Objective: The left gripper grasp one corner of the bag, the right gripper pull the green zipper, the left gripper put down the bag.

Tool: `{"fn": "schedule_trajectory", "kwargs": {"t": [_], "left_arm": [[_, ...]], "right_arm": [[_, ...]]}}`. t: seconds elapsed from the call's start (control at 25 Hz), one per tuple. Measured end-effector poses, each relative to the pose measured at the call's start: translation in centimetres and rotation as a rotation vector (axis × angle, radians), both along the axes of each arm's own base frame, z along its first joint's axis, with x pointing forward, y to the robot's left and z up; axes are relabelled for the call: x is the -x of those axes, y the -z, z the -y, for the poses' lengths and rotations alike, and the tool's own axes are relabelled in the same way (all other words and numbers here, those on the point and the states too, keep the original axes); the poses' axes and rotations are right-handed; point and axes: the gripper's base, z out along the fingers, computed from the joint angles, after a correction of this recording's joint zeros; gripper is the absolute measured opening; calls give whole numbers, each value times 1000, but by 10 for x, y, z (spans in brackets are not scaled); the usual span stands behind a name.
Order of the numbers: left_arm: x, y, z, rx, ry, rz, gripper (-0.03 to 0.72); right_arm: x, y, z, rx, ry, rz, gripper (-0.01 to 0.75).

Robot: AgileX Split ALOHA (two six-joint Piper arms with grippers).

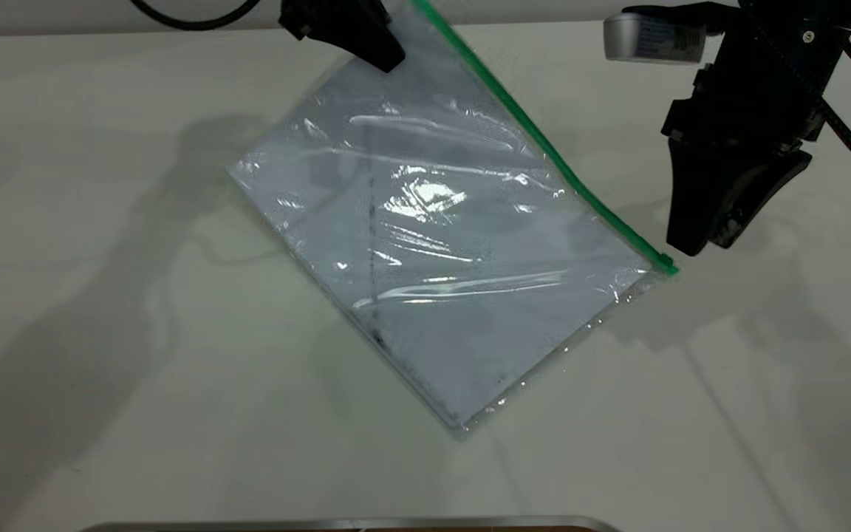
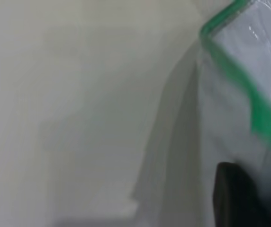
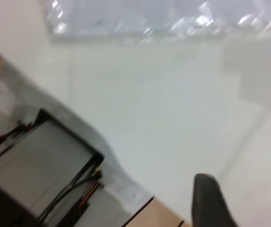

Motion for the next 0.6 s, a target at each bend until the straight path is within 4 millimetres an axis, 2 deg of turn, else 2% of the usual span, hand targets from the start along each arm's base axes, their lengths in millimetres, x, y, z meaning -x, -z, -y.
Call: {"fn": "schedule_trajectory", "kwargs": {"t": [0.12,0.28,0.4,0.52,0.6], "left_arm": [[0,1,0,-23,-40,-39,367],[-3,5,-3,-87,-87,-28,554],[-9,2,-7,-160,-156,11,628],[-15,-21,-13,-228,-269,31,640],[-19,-53,-17,-246,-372,55,638]], "right_arm": [[-6,2,1,16,4,70,503],[-22,4,3,39,25,245,530],[-37,1,4,57,29,392,532],[-57,-15,2,51,41,528,532],[-70,-39,0,33,49,614,534]]}}
